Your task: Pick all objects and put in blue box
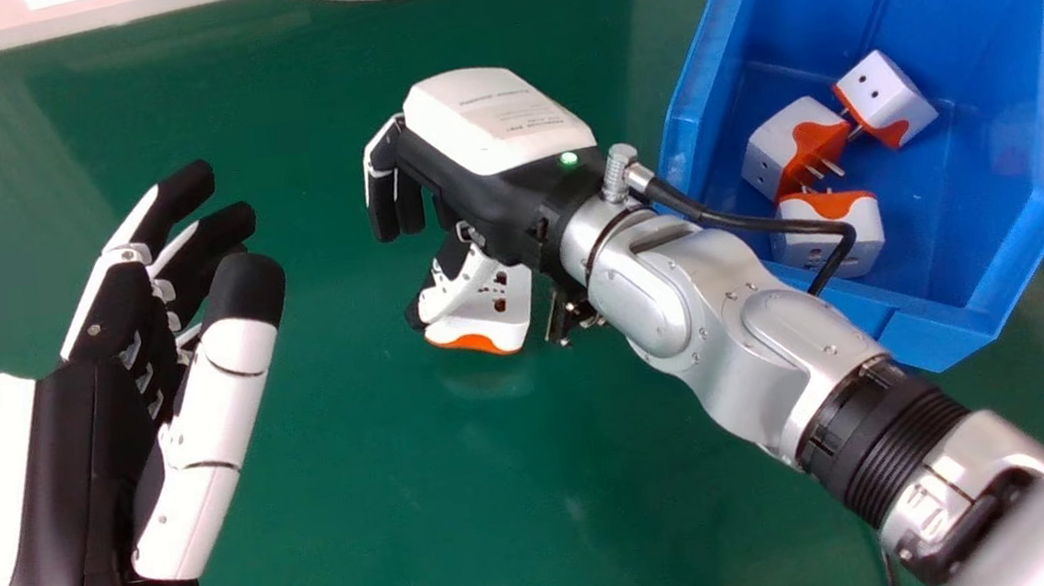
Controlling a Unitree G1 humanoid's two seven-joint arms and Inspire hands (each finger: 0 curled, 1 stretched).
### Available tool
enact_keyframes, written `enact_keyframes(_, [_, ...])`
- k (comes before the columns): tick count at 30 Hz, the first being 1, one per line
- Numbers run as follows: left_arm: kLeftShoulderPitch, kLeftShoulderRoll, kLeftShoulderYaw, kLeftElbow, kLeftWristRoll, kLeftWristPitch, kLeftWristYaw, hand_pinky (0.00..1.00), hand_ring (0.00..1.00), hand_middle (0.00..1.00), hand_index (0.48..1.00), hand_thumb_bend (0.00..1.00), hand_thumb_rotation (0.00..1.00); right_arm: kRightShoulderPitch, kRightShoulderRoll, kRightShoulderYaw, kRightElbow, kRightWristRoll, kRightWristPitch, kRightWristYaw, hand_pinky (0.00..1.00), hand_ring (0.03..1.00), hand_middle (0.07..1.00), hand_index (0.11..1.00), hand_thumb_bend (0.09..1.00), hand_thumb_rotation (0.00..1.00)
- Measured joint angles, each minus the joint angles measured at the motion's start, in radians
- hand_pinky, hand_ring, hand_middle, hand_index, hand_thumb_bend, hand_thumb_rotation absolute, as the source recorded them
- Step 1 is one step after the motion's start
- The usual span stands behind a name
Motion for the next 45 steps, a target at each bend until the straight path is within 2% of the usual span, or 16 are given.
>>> enact_keyframes(5, [-0.002, -0.001, 0.001, 0.001, -0.006, 0.002, 0.000, 0.77, 0.84, 0.84, 0.864, 0.76, 0.83, 0.030, 0.004, -0.031, -0.004, 0.043, 0.025, 0.006, 0.36, 0.438, 0.518, 0.474, 0.498, 0.00])
enact_keyframes(12, [-0.001, -0.001, 0.000, 0.001, -0.014, 0.002, 0.000, 0.77, 0.84, 0.84, 0.864, 0.77, 0.83, 0.039, 0.005, -0.042, -0.011, 0.056, 0.053, 0.027, 0.36, 0.446, 0.511, 0.468, 0.498, 0.00])
enact_keyframes(20, [-0.001, -0.001, 0.002, 0.000, -0.016, 0.012, -0.001, 0.77, 0.84, 0.84, 0.865, 0.78, 0.83, 0.043, 0.003, -0.055, -0.041, 0.098, 0.098, 0.106, 0.36, 0.446, 0.518, 0.502, 0.495, 0.00])
enact_keyframes(22, [-0.002, -0.001, 0.002, 0.000, -0.017, 0.012, -0.001, 0.77, 0.84, 0.84, 0.864, 0.78, 0.83, 0.043, 0.001, -0.059, -0.041, 0.106, 0.108, 0.124, 0.36, 0.456, 0.552, 0.514, 0.491, 0.00])
enact_keyframes(23, [-0.003, -0.001, 0.003, 0.000, -0.017, 0.013, -0.001, 0.77, 0.84, 0.84, 0.864, 0.77, 0.83, 0.043, 0.000, -0.059, -0.041, 0.109, 0.109, 0.128, 0.37, 0.501, 0.595, 0.555, 0.481, 0.00])
enact_keyframes(24, [-0.004, -0.001, 0.003, 0.000, -0.017, 0.013, -0.001, 0.77, 0.84, 0.84, 0.864, 0.77, 0.83, 0.043, -0.002, -0.059, -0.041, 0.109, 0.110, 0.131, 0.37, 0.501, 0.595, 0.555, 0.481, 0.00])
enact_keyframes(25, [-0.005, 0.000, 0.003, 0.000, -0.016, 0.013, -0.001, 0.77, 0.84, 0.84, 0.864, 0.77, 0.83, 0.043, -0.006, -0.059, -0.041, 0.109, 0.115, 0.135, 0.45, 0.580, 0.660, 0.620, 0.520, 0.00])
enact_keyframes(26, [-0.005, 0.000, 0.003, 0.000, -0.016, 0.013, -0.001, 0.77, 0.84, 0.84, 0.864, 0.77, 0.83, 0.043, -0.008, -0.058, -0.042, 0.109, 0.120, 0.136, 0.45, 0.580, 0.660, 0.620, 0.520, 0.00])
enact_keyframes(27, [-0.005, 0.000, 0.003, 0.000, -0.016, 0.014, -0.001, 0.77, 0.84, 0.84, 0.864, 0.77, 0.83, 0.044, -0.009, -0.058, -0.042, 0.108, 0.129, 0.137, 0.52, 0.648, 0.717, 0.678, 0.552, 0.01])
enact_keyframes(28, [-0.005, 0.000, 0.003, 0.000, -0.016, 0.014, -0.001, 0.77, 0.84, 0.84, 0.864, 0.77, 0.83, 0.046, -0.010, -0.058, -0.043, 0.108, 0.131, 0.137, 0.63, 0.757, 0.813, 0.779, 0.597, 0.04])
enact_keyframes(31, [-0.008, 0.000, 0.004, 0.000, -0.017, 0.018, -0.001, 0.77, 0.84, 0.84, 0.864, 0.76, 0.83, 0.059, -0.017, -0.049, -0.052, 0.091, 0.135, 0.127, 0.68, 0.801, 0.851, 0.822, 0.615, 0.06])
enact_keyframes(34, [-0.011, -0.001, 0.004, 0.000, -0.017, 0.019, -0.002, 0.77, 0.84, 0.84, 0.864, 0.77, 0.83, 0.080, -0.028, -0.033, -0.052, 0.069, 0.135, 0.091, 0.81, 0.899, 0.924, 0.909, 0.679, 0.16])
enact_keyframes(41, [-0.021, -0.001, 0.002, 0.001, -0.016, 0.020, -0.002, 0.77, 0.84, 0.84, 0.864, 0.77, 0.83, 0.095, -0.031, -0.023, -0.052, 0.039, 0.150, 0.065, 0.95, 0.987, 0.990, 0.988, 0.780, 0.33])
enact_keyframes(45, [-0.026, 0.000, 0.006, 0.005, -0.018, 0.020, -0.004, 0.77, 0.84, 0.84, 0.864, 0.77, 0.83, 0.095, -0.024, -0.024, -0.050, 0.039, 0.153, 0.062, 0.96, 0.994, 0.995, 0.994, 0.793, 0.34])
